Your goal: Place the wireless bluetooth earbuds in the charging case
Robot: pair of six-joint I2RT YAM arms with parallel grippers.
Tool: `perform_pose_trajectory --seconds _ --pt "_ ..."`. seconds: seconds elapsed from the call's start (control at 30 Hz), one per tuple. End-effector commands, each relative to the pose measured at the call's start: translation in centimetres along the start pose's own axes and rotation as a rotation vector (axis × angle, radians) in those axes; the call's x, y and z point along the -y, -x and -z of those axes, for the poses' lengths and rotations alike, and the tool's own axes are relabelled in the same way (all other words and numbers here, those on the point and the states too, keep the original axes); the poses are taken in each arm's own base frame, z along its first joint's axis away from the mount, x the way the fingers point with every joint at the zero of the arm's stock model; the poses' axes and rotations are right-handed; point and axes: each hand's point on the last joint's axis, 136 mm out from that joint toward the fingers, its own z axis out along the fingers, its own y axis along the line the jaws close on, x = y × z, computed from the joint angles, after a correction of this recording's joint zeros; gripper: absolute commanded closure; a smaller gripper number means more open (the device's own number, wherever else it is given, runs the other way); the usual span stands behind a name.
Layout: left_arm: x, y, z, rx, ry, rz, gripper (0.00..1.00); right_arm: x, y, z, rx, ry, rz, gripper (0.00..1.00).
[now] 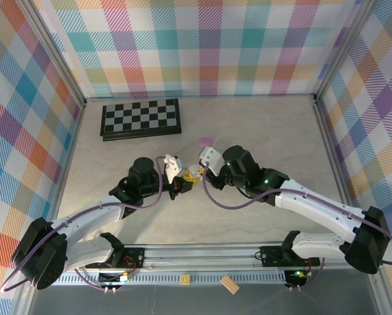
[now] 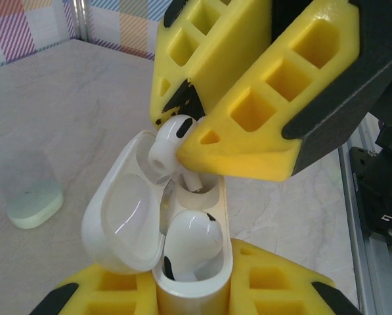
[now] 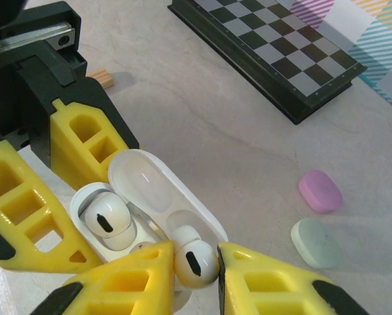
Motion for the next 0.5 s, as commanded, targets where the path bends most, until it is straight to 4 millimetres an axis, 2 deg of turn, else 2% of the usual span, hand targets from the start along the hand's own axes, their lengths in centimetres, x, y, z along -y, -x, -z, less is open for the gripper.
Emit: perform_pose_trajectory --seconds 0.0,0.23,0.47 --pt "0.4 1.8 0.6 0.05 -0.004 -0.037 0.9 -0.3 0.0 0.5 -0.013 0.017 0.02 0.77" --pt "0.4 1.9 0.7 0.056 -0.006 -0.036 0.9 -1.4 -0.3 0.8 -0.041 0.079 0.032 0.7" --pt "0.5 1.8 0.8 0.058 -0.001 -0.038 0.9 -0.7 1.1 2.2 0.02 0.045 0.017 0.58"
